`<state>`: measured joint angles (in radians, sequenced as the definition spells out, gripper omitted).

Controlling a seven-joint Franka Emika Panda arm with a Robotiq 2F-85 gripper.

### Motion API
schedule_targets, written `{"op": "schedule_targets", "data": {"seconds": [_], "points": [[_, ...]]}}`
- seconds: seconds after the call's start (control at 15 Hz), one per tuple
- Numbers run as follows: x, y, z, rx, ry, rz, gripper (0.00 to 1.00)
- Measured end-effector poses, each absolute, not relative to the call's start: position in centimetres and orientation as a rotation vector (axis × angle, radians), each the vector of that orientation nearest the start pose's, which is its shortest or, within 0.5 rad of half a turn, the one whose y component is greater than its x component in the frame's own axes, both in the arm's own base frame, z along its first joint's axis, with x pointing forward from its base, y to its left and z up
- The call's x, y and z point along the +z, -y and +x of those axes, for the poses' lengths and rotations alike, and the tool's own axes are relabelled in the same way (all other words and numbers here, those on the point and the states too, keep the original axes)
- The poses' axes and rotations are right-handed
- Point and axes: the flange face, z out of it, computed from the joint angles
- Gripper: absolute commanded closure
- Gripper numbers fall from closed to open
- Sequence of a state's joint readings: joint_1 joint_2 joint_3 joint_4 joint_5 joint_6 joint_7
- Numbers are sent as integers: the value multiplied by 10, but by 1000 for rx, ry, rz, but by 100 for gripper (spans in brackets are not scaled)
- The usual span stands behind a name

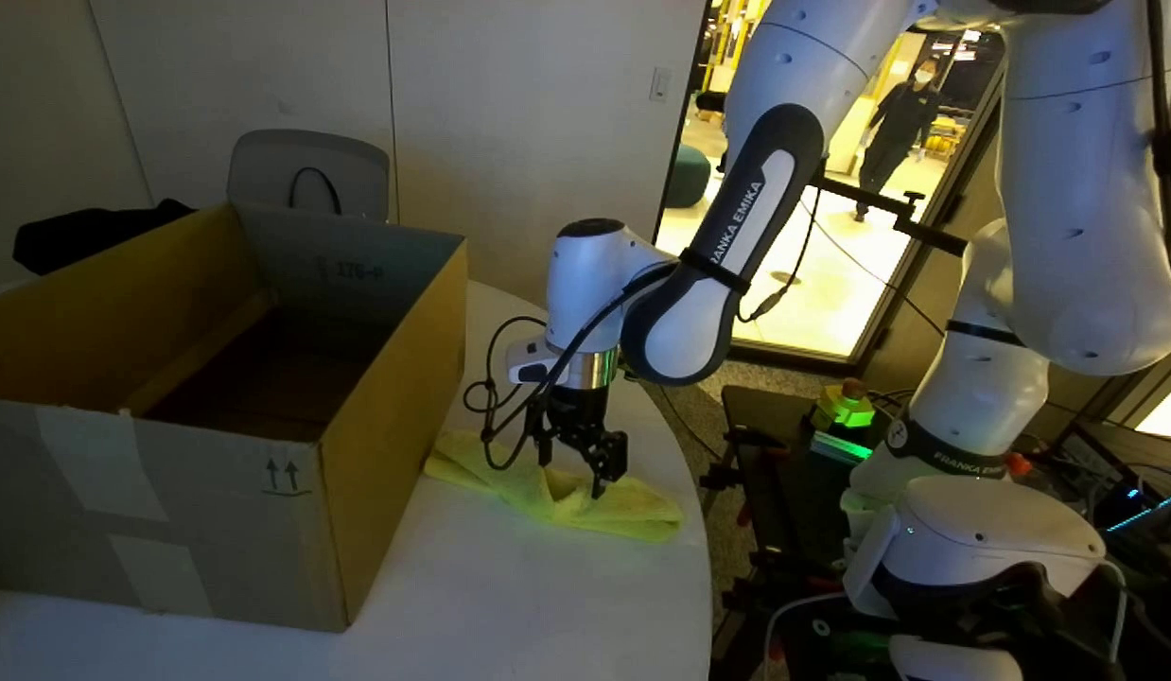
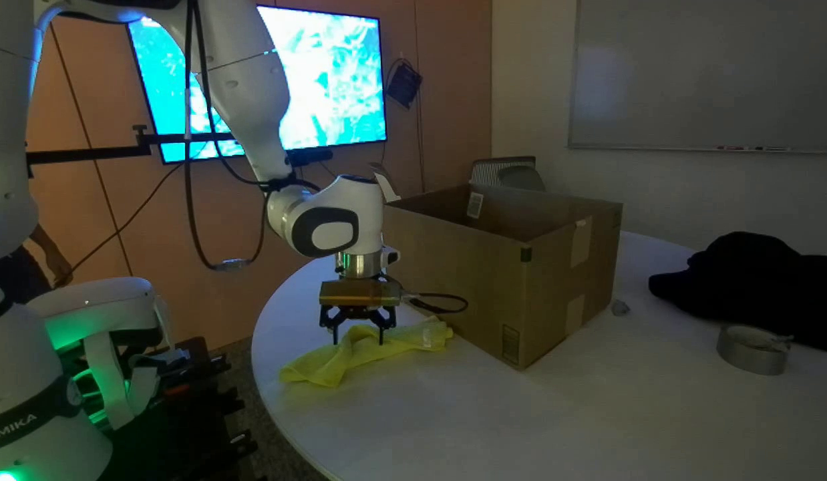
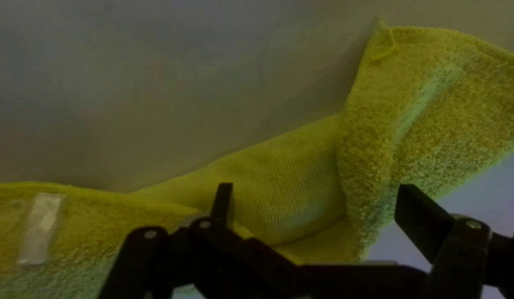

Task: Put the marker in the towel, fold the towel, and then put the folded towel in the box

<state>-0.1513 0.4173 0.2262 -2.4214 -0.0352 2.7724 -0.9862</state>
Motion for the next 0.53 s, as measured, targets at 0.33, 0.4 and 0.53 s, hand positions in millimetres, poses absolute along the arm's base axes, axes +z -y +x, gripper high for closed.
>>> {"op": "schedule_targets", "data": {"seconds": [0.33, 0.4, 0.53], "points": [[115, -45, 486, 49, 1591, -2590, 0], [111, -44, 488, 51, 1587, -2590, 0], [105, -42, 491, 56, 1571, -2601, 0]]}}
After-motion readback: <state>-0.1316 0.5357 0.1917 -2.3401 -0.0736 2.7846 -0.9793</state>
